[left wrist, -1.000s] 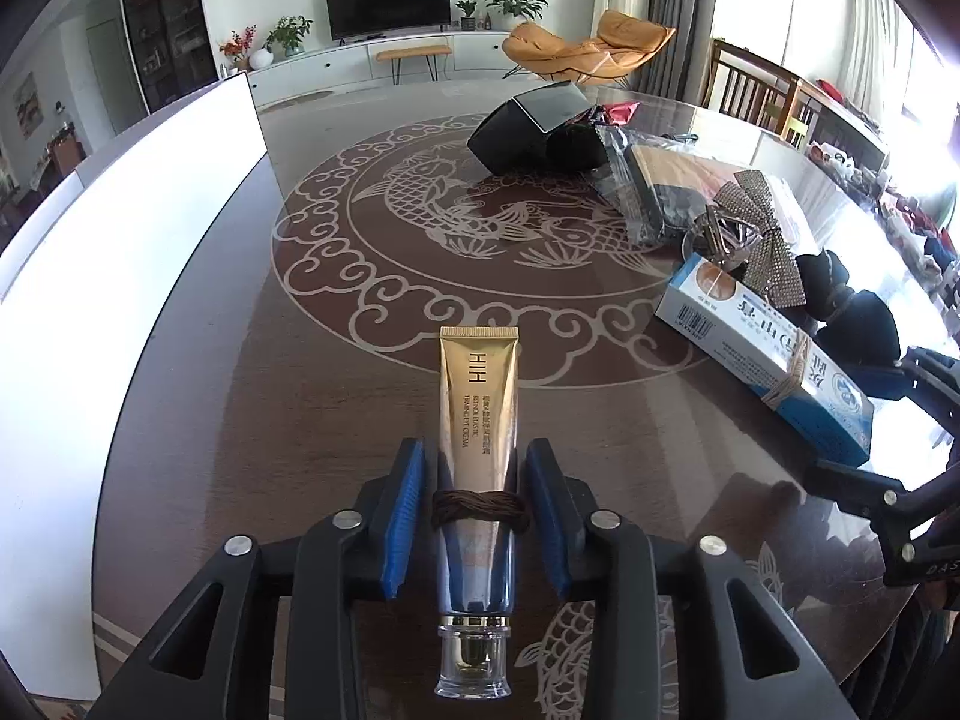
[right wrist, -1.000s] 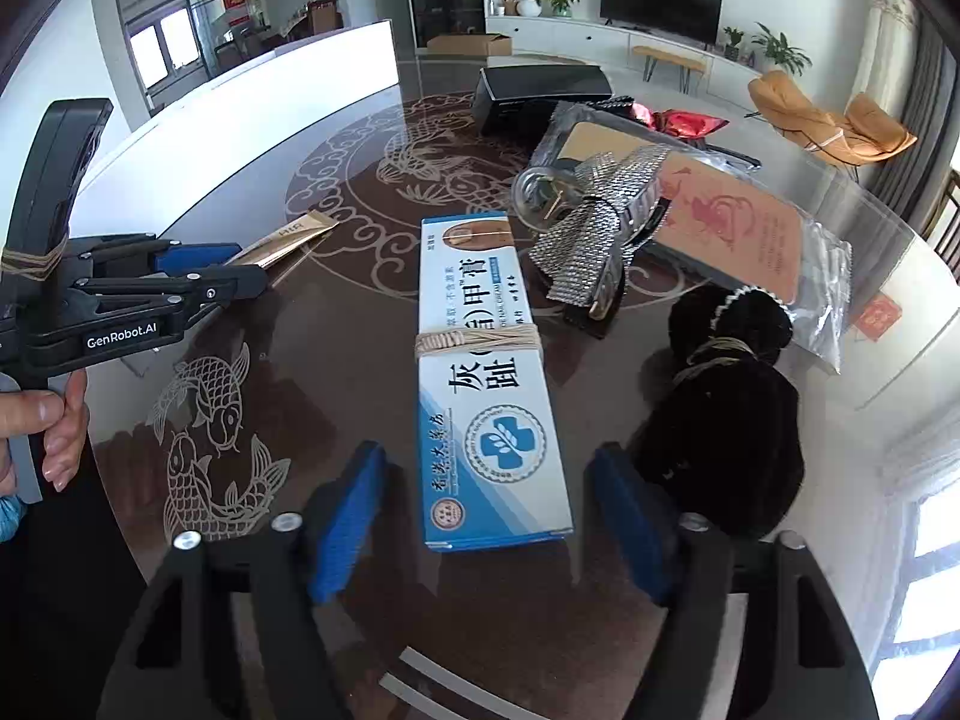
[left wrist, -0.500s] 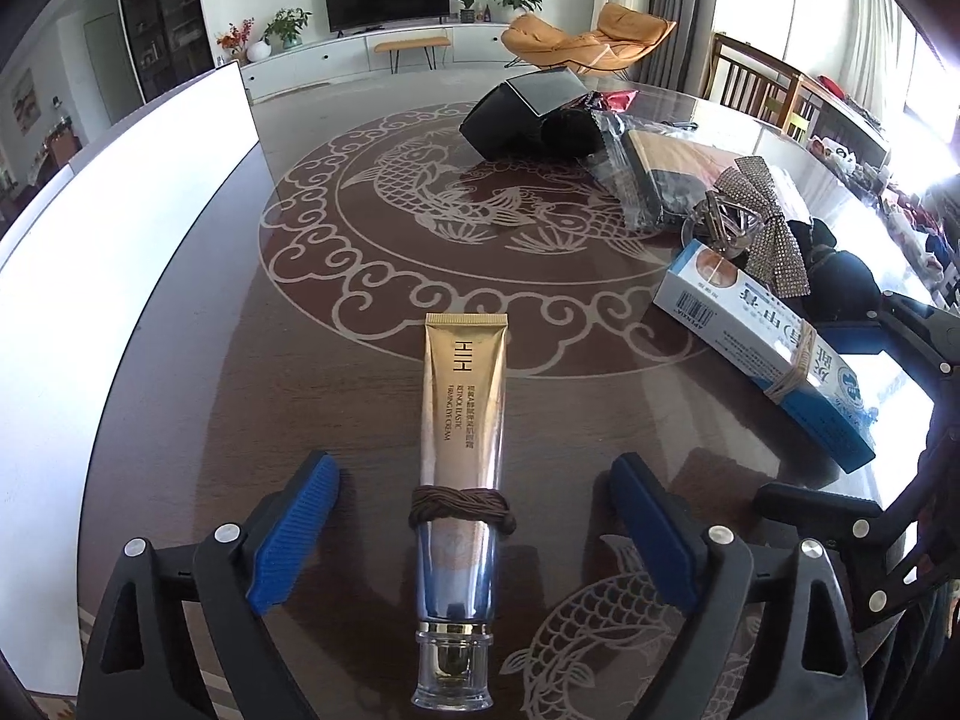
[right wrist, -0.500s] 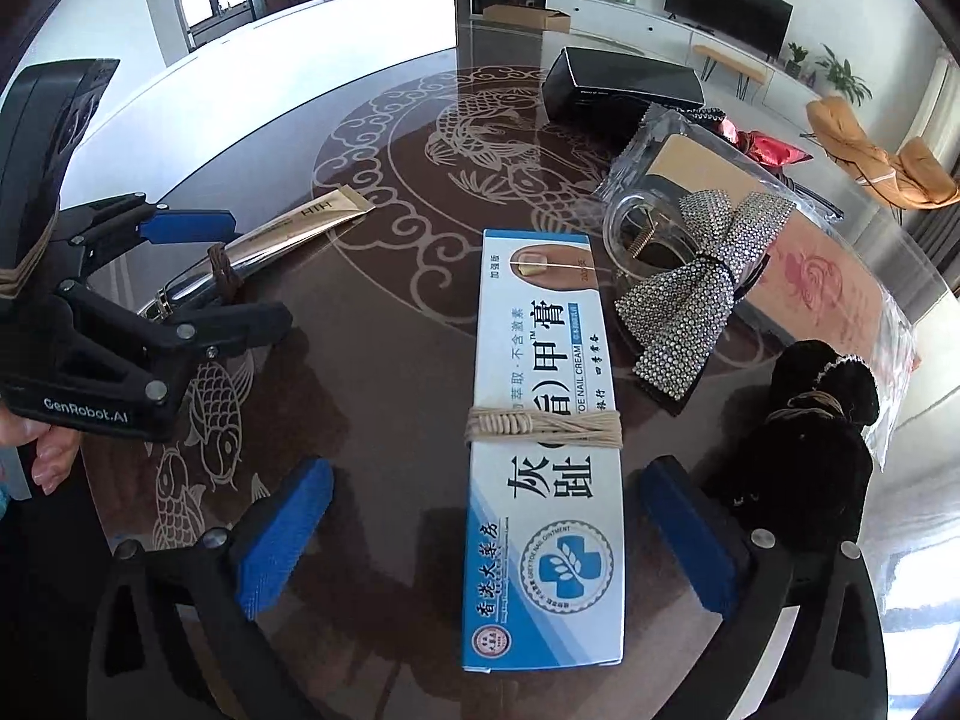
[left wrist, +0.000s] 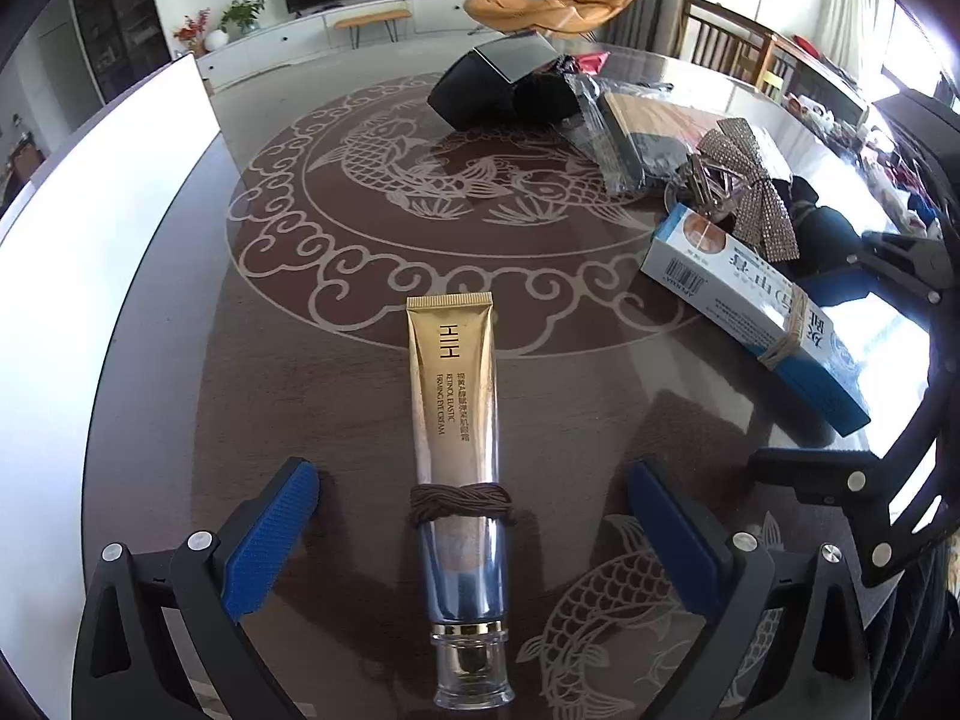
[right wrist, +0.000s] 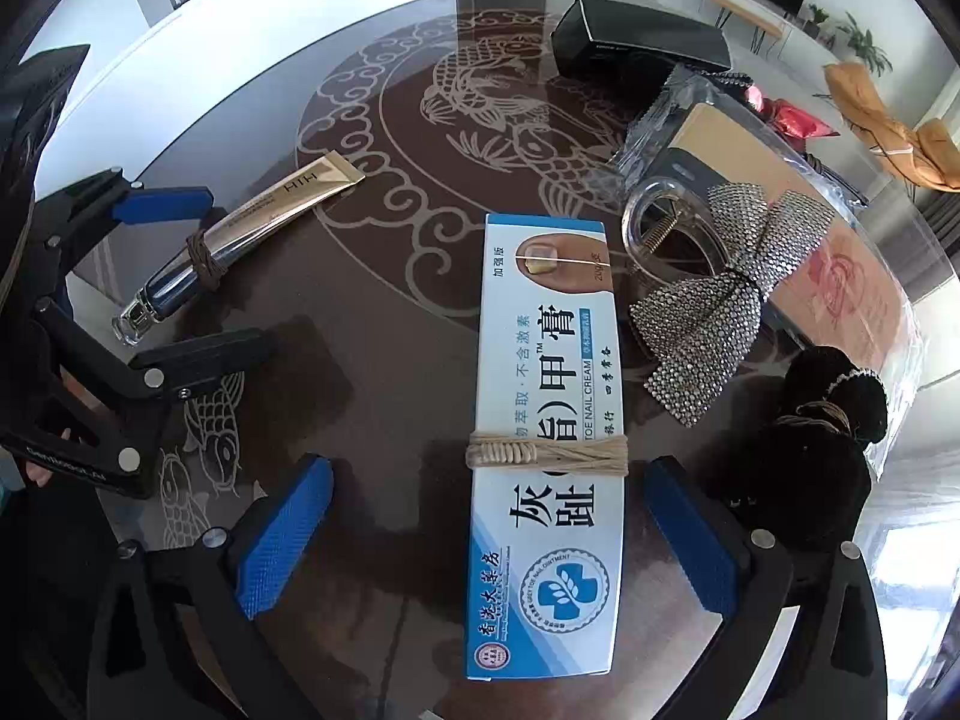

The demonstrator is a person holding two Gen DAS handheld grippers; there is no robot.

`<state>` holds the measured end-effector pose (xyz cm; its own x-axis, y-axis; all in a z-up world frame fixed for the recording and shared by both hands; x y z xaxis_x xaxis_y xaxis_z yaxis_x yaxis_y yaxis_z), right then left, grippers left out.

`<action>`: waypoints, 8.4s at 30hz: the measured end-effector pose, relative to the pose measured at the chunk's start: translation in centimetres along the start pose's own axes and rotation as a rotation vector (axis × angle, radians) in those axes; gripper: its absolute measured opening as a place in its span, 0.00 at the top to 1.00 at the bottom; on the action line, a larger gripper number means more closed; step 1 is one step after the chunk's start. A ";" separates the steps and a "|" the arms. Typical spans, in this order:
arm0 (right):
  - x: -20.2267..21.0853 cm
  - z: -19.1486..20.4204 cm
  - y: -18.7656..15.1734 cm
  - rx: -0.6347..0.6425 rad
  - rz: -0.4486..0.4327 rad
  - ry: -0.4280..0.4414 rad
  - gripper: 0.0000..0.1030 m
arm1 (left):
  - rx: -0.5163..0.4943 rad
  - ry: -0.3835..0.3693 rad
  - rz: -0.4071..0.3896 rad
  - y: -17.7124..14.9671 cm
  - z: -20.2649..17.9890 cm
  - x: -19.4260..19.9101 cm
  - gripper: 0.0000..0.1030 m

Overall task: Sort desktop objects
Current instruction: 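Lift the cream box with the right tool while the left tool holds the tube, then carry the tube and the box with both tools over the cardboard box, then lower both tools into the cardboard box and open them, releasing tube and box, then move both tools back over the table toward the black velvet pouches, then lower the right tool toward the velvet pouch while the left tool grasps the bow clip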

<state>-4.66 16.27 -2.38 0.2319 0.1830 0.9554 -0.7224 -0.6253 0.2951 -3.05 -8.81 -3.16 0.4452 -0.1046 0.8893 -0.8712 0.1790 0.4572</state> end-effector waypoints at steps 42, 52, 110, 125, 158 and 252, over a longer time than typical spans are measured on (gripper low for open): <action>0.4 0.4 -0.2 0.009 -0.043 0.002 0.00 | 0.007 0.005 -0.049 -1.2 0.5 0.7 0.00; 1.2 -0.3 1.8 -0.026 0.134 0.114 0.14 | -0.046 -0.060 0.080 -0.7 1.0 1.8 0.00; 10.9 33.5 27.0 0.263 -0.338 0.382 0.57 | 0.599 0.195 -0.271 -5.2 37.4 19.0 0.72; 1.6 40.7 24.3 0.427 -0.206 0.174 0.52 | 0.549 0.272 -0.122 -5.5 37.1 13.1 0.26; 11.4 24.7 16.5 0.085 -0.660 0.228 0.09 | 0.447 0.158 -0.343 -3.4 26.4 19.9 0.21; 5.1 -9.5 -7.1 -0.637 -0.286 -0.318 0.00 | 0.093 -0.177 -0.045 12.4 -9.6 -5.1 0.00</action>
<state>-4.53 28.91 0.55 0.5728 -0.0159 0.8195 -0.8197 -0.0108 0.5727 -14.13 3.34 -1.95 0.4478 -0.2819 0.8485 -0.8703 0.0802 0.4860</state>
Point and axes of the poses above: each gripper's, at about its wrist camera, not at the fingertips, and x roughly against the way its jaws point, z to its left, y to its top, the point moved 2 cm from there along -x, roughly the way its jaws point, and after that the axes turned 1 degree about x, right-handed, at the moved point
